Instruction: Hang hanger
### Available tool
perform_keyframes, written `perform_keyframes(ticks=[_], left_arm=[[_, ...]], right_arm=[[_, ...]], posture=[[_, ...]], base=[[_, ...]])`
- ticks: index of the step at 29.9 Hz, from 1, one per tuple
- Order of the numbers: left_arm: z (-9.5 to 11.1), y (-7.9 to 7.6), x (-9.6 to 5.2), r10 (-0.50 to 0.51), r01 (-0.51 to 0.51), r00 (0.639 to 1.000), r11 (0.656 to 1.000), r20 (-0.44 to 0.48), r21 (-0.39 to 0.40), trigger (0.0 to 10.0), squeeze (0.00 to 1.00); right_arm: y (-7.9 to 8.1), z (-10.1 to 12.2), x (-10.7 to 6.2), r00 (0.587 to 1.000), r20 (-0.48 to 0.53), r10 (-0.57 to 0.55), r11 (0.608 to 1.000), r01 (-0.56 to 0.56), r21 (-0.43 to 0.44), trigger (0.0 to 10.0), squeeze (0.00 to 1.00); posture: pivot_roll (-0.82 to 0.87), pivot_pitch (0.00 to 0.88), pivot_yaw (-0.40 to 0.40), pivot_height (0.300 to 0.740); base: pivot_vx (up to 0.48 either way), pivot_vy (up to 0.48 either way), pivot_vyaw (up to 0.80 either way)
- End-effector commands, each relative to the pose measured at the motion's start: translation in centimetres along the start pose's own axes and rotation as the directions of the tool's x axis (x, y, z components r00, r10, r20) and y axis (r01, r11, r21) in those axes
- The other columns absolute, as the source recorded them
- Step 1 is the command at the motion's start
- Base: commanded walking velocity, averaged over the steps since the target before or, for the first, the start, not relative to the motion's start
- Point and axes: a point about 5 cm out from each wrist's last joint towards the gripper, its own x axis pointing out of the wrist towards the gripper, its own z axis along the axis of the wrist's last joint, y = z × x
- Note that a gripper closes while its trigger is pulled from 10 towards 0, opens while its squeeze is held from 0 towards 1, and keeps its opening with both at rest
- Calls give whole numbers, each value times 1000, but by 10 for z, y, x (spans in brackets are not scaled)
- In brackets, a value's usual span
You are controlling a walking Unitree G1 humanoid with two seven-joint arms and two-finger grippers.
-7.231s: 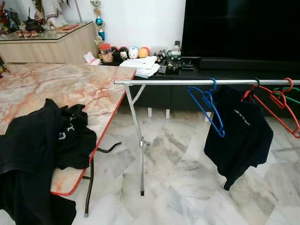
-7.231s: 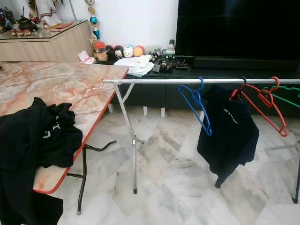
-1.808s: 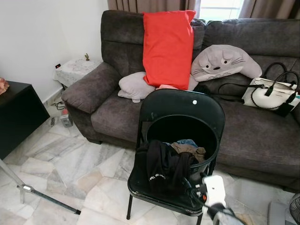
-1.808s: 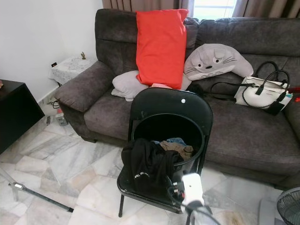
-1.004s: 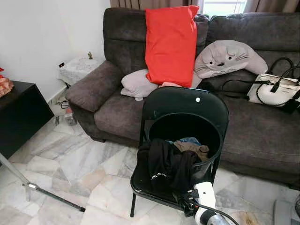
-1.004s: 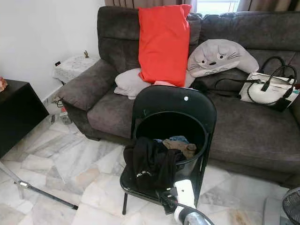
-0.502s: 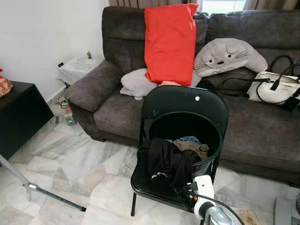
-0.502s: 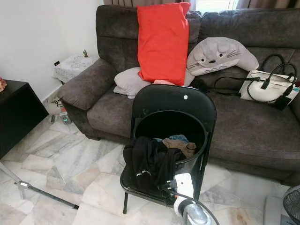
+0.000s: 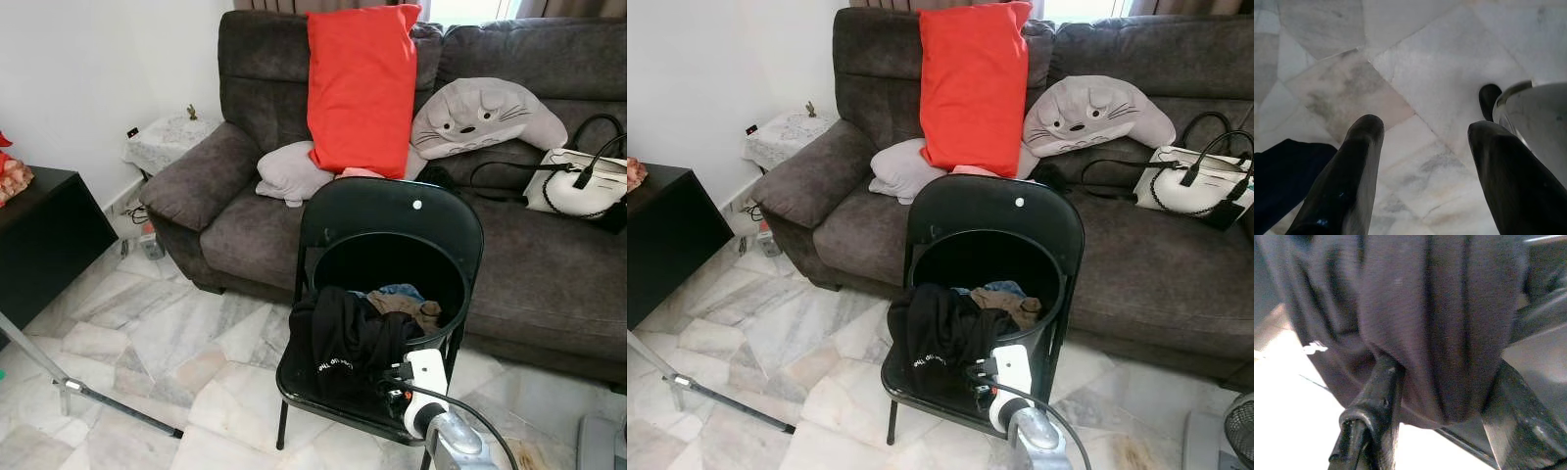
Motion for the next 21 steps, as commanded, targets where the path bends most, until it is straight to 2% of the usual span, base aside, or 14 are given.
perform_keyframes(ticks=[1, 11, 21], left_arm=[[-9, 6, -2, 8, -8, 999, 1000, -31, 8, 10000, 0], [-11, 2, -2, -2, 2, 999, 1000, -41, 8, 10000, 0], [-11, -2, -2, -10, 10, 999, 1000, -47, 8, 10000, 0]], right_arm=[[5, 2, 2, 999, 11, 30, 1000, -30, 0, 0, 0], [10, -8, -1, 999, -3, 45, 999, -45, -5, 0, 0], [9, -5, -4, 998, 59, 33, 999, -32, -19, 0, 0]], posture=[[45, 42, 130, 740], [42, 40, 125, 740], [37, 31, 116, 740]], base=[[0, 0, 0], [0, 0, 0], [0, 0, 0]])
